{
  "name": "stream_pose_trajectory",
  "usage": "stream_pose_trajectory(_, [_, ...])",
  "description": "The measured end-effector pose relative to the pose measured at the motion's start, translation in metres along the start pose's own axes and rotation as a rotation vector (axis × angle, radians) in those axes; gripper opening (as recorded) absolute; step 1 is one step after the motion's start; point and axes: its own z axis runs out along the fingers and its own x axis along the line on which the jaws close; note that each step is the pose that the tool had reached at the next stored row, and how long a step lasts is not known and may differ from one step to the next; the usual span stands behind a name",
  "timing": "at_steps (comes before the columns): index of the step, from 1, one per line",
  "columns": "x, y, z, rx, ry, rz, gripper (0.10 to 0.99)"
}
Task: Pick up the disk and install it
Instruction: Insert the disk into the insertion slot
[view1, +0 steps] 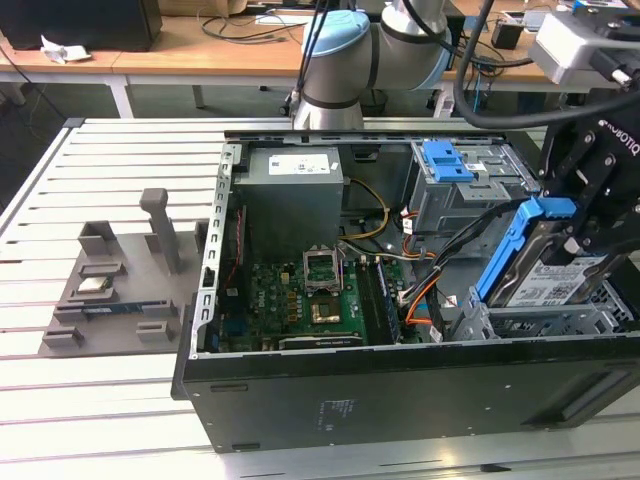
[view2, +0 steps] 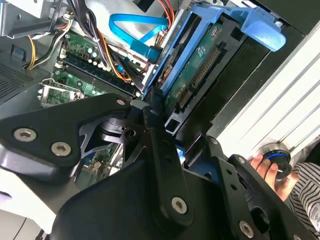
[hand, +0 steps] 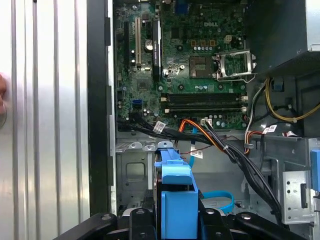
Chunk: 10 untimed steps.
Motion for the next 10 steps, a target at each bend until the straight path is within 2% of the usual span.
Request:
stream_pose_trajectory(8, [0.0004, -0.0008, 0.0163, -0.001, 0.0001, 0.0, 0.365])
stream_pose_trajectory(10, [0.0004, -0.0008, 0.0168, -0.001, 0.0001, 0.0, 0.365])
